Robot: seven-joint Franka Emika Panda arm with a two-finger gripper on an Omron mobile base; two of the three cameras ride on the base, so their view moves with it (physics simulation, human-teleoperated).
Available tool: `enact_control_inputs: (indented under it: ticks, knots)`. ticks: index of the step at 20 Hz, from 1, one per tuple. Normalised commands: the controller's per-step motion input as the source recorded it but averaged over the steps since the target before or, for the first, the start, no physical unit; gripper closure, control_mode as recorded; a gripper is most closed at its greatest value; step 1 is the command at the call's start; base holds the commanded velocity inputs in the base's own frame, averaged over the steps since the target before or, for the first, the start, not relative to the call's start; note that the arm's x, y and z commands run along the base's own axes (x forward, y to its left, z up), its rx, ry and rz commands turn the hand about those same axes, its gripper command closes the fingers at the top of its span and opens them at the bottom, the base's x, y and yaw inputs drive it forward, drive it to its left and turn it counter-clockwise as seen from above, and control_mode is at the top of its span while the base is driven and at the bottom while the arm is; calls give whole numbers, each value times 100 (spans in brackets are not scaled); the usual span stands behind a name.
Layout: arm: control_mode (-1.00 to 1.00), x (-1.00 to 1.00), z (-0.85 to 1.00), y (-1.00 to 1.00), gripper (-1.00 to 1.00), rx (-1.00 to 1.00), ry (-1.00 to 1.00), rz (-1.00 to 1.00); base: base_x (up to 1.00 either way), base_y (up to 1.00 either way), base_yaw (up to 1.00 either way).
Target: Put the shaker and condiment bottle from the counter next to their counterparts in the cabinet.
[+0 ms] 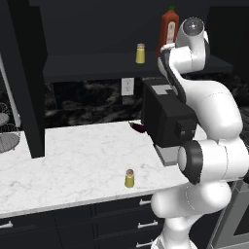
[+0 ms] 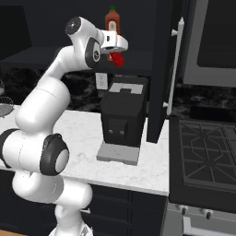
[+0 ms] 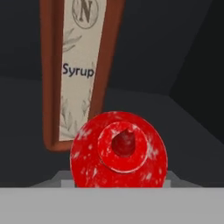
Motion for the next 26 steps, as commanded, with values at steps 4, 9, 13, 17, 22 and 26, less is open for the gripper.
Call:
enact_control_inputs:
  ticks: [4,9,13,17,22,26]
  knots:
    - [-100,8,-46,-25,100,20,4,2,0,0,0]
    - [-100,16,-38,-32,100,16,0,0,0,0,0]
    - [-100,33,-30,-31,100,10,2,0,0,0,0]
    - [-100,7,-41,5,-100,1,1,0,0,0,0]
    - [-100,7,-37,-19,-100,3,0,2,0,0,0]
    - [-100,8,-17,-6,-100,0,0,5,0,0,0]
